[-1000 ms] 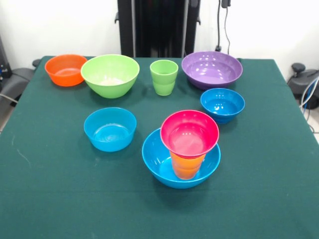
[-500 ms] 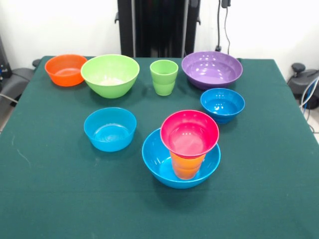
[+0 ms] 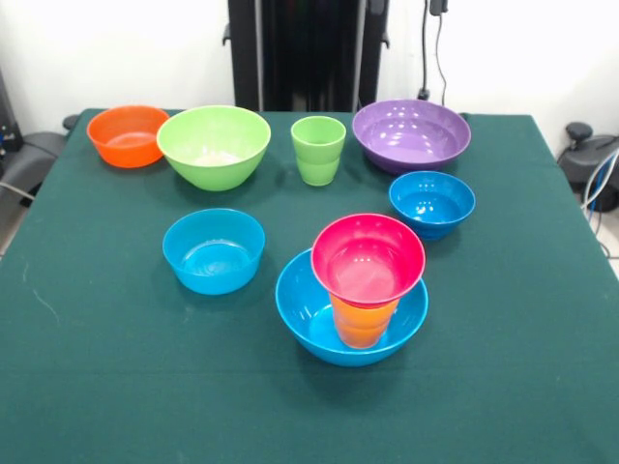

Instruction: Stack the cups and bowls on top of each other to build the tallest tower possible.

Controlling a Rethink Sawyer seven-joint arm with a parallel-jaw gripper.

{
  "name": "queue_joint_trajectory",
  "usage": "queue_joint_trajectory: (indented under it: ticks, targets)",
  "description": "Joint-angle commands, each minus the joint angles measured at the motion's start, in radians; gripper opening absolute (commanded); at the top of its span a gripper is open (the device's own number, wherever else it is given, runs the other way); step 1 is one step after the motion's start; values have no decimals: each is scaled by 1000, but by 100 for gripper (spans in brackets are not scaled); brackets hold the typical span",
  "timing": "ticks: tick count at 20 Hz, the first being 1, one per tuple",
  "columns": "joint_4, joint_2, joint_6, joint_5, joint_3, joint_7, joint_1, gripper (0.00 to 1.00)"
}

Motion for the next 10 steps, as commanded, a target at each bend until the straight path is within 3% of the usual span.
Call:
queue_joint_trajectory:
  ticks: [1,10]
  targets:
    - [74,69,6,-95,32,-158,20,100]
    - [78,70,-1,-99,31,-154,24,100]
